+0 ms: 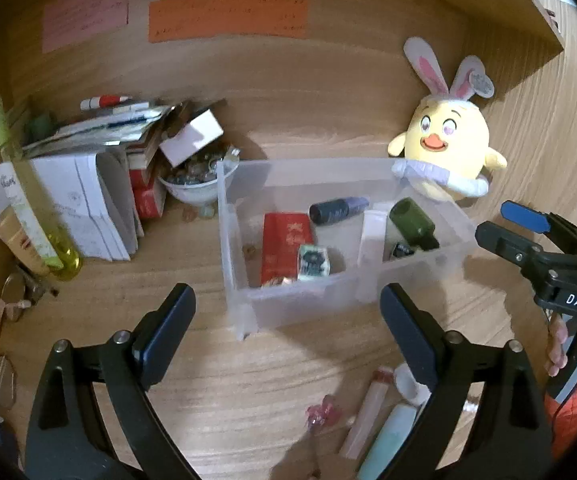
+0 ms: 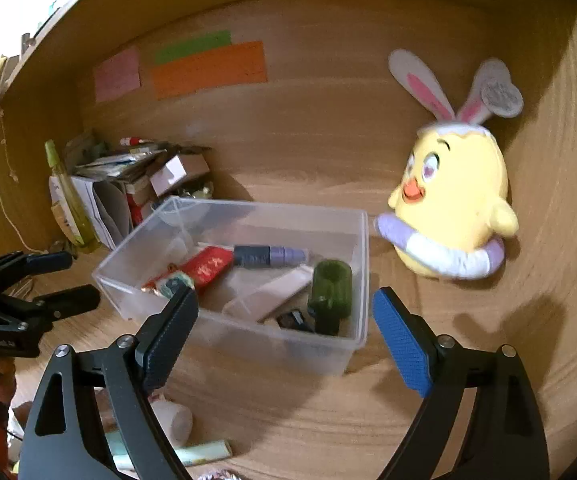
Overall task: Organize objects
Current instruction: 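Withdraw both tools from the box toward the tape roll and pink clip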
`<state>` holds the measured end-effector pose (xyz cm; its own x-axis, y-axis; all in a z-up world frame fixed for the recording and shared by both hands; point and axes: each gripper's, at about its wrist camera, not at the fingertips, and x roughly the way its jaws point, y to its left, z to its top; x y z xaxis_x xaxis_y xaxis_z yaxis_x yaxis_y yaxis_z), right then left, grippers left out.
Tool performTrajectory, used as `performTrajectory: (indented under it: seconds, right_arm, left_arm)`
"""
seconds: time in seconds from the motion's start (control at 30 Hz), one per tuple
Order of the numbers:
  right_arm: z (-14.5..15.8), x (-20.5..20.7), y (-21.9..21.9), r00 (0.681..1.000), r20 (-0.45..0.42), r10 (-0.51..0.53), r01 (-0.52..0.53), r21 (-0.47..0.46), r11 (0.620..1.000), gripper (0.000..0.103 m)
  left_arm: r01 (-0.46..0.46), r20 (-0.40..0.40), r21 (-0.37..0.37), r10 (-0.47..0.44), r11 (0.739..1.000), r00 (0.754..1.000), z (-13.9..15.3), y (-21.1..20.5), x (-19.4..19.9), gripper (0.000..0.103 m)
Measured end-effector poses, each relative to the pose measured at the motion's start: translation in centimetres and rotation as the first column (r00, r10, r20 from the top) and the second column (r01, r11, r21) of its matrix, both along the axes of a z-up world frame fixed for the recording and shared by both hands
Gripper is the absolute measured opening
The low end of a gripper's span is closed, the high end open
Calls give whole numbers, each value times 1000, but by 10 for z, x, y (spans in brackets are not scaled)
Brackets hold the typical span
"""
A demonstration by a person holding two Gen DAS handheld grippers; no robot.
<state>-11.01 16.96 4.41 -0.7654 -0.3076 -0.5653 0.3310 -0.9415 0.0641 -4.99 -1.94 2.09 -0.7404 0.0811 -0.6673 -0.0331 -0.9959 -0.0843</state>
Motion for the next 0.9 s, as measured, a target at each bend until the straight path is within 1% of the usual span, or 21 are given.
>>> performTrajectory:
  seconds: [0.17,0.33,0.5,0.6,0.8,0.9]
  right_arm:
    - [-13,10,1,999,42,11,-11,2,1000,87]
    - [-26,21,-6,997,75,32,-33,10,999,87]
    - [-40,25,-16,994,107,26,-29,24,999,87]
    - [-47,28,-20,990,136,45,-46,3,999,87]
    - [-55,36,-31,985,161,64,-65,-2,998,87]
    - [-61,39,-37,980,183,73,-75,5,997,87]
  left_arm:
    - [-4,41,-5,5,1000,999,-13,-3,8,95]
    - [-8,76,3,8,1000,997,-24,-6,14,95]
    - [3,101,4,-4,1000,995,-32,-5,20,95]
    - [13,118,7,-13,1000,993,-39,-5,23,95]
    - [19,180,24,-23,1000,983,-58,-5,25,95]
    - [22,218,47,-32,999,975,-67,-5,26,95]
